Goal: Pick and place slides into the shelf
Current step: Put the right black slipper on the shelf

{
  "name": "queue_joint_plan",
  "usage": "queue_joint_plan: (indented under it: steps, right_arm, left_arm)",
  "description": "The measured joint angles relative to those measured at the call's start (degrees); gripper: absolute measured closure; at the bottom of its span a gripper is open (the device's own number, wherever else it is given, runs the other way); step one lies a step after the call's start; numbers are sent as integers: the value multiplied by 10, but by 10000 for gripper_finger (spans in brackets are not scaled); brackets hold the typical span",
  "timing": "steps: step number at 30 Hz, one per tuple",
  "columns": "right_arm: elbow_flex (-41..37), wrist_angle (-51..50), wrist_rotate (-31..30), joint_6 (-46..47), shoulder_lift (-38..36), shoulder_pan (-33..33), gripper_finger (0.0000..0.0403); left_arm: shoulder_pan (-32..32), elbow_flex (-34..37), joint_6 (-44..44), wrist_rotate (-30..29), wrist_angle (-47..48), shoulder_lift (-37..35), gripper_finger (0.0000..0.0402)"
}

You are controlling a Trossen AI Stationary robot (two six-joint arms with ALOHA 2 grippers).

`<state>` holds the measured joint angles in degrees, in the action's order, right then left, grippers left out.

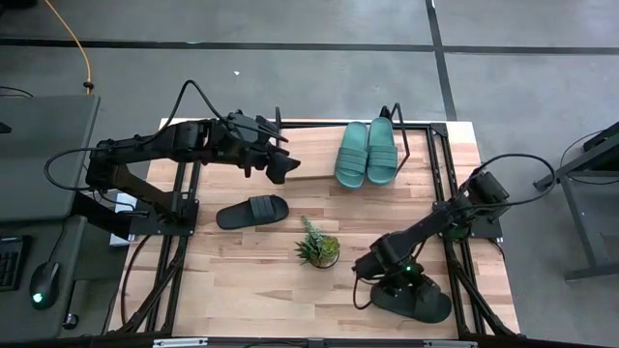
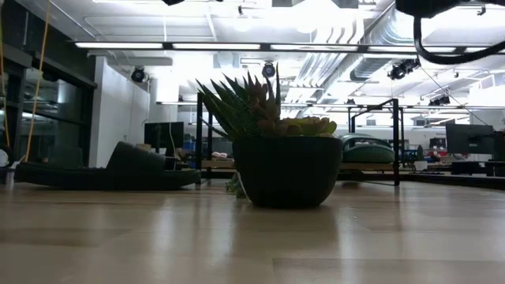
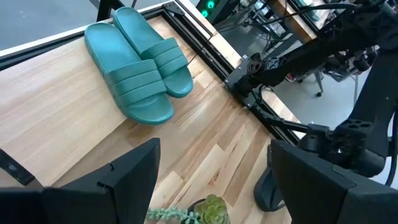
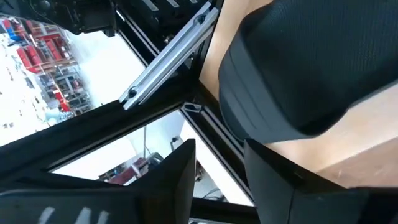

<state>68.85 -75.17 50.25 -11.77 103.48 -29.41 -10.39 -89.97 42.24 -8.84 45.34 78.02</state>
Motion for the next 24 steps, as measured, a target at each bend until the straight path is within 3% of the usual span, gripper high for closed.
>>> queue_joint_plan:
  steps: [10, 24]
  right_arm:
    - [16, 129, -24, 13, -1, -2, 275]
    - [15, 193, -83, 8, 3, -10, 275]
  left_arm:
    - [0, 0, 0, -8, 0, 0, 117]
    - [0, 0, 2, -7, 5, 0, 117]
